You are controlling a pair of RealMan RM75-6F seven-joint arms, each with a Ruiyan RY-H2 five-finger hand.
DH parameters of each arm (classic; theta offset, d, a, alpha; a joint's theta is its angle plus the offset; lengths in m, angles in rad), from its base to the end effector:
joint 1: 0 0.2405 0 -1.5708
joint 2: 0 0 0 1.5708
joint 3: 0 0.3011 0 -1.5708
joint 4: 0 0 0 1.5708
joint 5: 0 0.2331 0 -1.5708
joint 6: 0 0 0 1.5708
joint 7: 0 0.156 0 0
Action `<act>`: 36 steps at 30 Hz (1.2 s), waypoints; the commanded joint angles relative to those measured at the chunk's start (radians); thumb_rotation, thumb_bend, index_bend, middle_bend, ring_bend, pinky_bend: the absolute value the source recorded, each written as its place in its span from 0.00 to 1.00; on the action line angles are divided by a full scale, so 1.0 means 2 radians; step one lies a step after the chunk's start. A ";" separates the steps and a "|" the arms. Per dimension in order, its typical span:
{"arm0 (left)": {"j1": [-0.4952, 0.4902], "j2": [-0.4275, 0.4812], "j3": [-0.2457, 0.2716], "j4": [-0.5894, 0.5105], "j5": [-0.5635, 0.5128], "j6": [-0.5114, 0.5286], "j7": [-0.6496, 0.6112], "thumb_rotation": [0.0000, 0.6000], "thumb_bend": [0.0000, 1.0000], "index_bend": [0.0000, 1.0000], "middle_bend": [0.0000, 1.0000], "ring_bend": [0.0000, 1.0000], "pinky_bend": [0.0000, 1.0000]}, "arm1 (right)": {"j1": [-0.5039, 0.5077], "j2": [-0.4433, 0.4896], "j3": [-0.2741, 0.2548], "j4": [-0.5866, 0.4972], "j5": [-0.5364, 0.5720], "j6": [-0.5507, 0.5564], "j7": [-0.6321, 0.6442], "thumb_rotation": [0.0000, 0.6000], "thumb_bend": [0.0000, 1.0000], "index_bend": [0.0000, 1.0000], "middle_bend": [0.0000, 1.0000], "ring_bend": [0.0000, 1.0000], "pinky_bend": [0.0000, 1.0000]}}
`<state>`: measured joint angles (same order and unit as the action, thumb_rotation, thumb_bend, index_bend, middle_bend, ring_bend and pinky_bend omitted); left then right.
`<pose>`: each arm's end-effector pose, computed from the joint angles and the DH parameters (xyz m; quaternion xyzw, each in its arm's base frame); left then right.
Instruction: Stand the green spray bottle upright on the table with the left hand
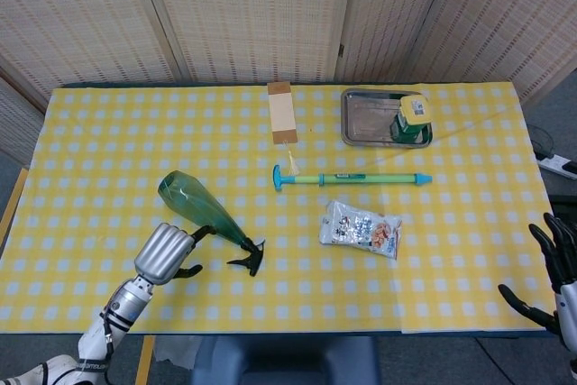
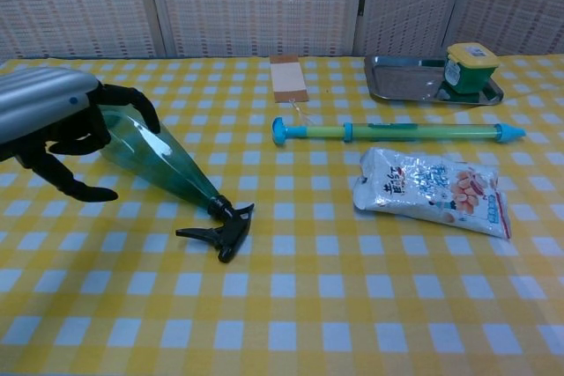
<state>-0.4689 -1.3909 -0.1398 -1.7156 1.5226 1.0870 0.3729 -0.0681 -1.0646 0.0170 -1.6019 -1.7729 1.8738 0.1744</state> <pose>-0.1954 0.2995 0.0110 -0.7631 -0.2941 -0.4122 0.4016 -0.3303 -0.1268 0.2091 0.5565 -0.3075 0.5334 0.5579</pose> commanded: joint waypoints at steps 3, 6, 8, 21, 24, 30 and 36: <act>-0.046 -0.041 -0.024 0.013 -0.059 -0.044 0.072 1.00 0.20 0.37 1.00 1.00 1.00 | -0.017 0.011 -0.007 0.014 -0.022 0.032 0.029 1.00 0.20 0.00 0.00 0.00 0.00; -0.061 -0.056 -0.026 0.019 -0.079 -0.053 0.103 1.00 0.20 0.37 1.00 1.00 1.00 | -0.018 0.017 -0.010 0.016 -0.021 0.030 0.043 1.00 0.20 0.00 0.00 0.00 0.00; -0.068 -0.063 -0.027 0.018 -0.094 -0.059 0.113 1.00 0.20 0.38 1.00 1.00 1.00 | -0.018 0.020 -0.012 0.016 -0.020 0.027 0.049 1.00 0.20 0.00 0.00 0.00 0.00; -0.132 -0.122 -0.040 0.080 -0.152 -0.081 0.151 1.00 0.21 0.38 1.00 1.00 1.00 | -0.010 0.033 -0.033 0.007 -0.043 -0.008 0.041 1.00 0.20 0.00 0.00 0.00 0.00; -0.143 -0.131 -0.043 0.095 -0.163 -0.084 0.151 1.00 0.21 0.39 1.00 1.00 1.00 | -0.011 0.035 -0.032 0.007 -0.040 -0.005 0.046 1.00 0.20 0.00 0.00 0.00 0.00; -0.158 -0.142 -0.037 0.109 -0.184 -0.094 0.148 1.00 0.22 0.40 1.00 1.00 1.00 | -0.010 0.036 -0.030 0.010 -0.037 -0.005 0.055 1.00 0.20 0.00 0.00 0.00 0.00; -0.166 -0.148 -0.023 0.124 -0.200 -0.093 0.161 1.00 0.23 0.41 1.00 1.00 1.00 | -0.011 0.033 -0.029 0.012 -0.038 -0.002 0.054 1.00 0.20 0.00 0.00 0.00 0.00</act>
<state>-0.7976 -1.6854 -0.1900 -1.4707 1.1254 0.9000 0.6929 -0.0895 -0.9975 -0.0420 -1.5775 -1.8491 1.8704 0.2817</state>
